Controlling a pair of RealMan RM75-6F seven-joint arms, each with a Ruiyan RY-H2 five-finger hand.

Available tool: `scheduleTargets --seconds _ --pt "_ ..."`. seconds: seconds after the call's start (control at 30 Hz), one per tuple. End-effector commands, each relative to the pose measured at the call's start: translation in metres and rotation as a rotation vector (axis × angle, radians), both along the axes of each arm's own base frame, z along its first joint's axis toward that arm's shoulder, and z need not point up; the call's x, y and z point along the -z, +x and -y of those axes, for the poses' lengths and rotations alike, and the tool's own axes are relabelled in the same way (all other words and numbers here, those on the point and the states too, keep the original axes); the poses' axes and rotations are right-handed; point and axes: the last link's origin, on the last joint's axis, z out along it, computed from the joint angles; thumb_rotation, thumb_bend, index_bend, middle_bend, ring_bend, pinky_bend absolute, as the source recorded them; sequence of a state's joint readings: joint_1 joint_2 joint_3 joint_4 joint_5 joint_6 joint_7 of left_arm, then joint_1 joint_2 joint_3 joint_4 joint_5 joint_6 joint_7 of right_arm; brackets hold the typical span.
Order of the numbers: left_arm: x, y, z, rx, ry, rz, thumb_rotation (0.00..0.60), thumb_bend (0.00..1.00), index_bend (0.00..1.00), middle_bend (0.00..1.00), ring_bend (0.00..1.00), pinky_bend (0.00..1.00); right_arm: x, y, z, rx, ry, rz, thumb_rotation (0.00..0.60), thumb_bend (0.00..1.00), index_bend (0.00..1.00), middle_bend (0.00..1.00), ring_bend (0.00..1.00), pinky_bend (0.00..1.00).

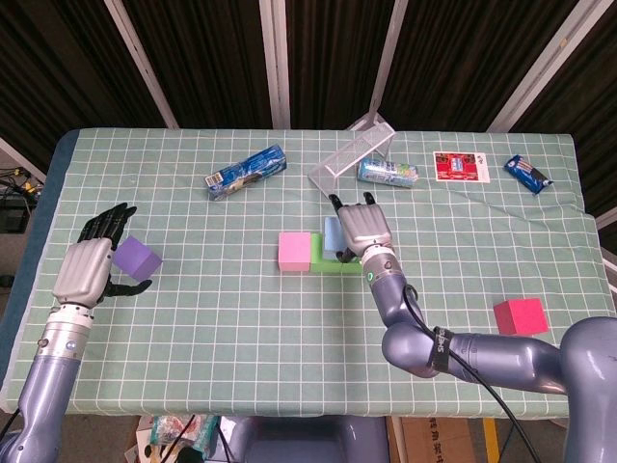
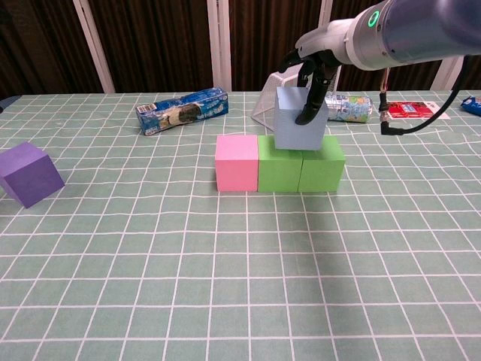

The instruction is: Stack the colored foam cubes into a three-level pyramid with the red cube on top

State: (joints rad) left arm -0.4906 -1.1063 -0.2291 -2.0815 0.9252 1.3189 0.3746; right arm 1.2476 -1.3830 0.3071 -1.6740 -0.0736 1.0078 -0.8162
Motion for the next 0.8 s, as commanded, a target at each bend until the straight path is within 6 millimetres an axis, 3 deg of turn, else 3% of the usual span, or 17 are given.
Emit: scheduleTargets --seconds 0.03,0.8 --pt "0.0002 0.0001 0.0 0.0 -0.001 0.0 0.6 0.11 0.0 0.01 0.01 0.03 0.0008 -0.0011 0.0 -0.001 0.002 0.0 0.6 0.3 0.0 0.42 0.3 0.0" --pt "0.0008 -0.001 -0.0003 -0.003 -0.001 -0.003 0.6 0.11 0.0 0.01 0.01 0.03 0.0072 -0.007 0.0026 0.005 0.015 -0.014 0.6 0.3 0.0 0.42 0.3 0.0"
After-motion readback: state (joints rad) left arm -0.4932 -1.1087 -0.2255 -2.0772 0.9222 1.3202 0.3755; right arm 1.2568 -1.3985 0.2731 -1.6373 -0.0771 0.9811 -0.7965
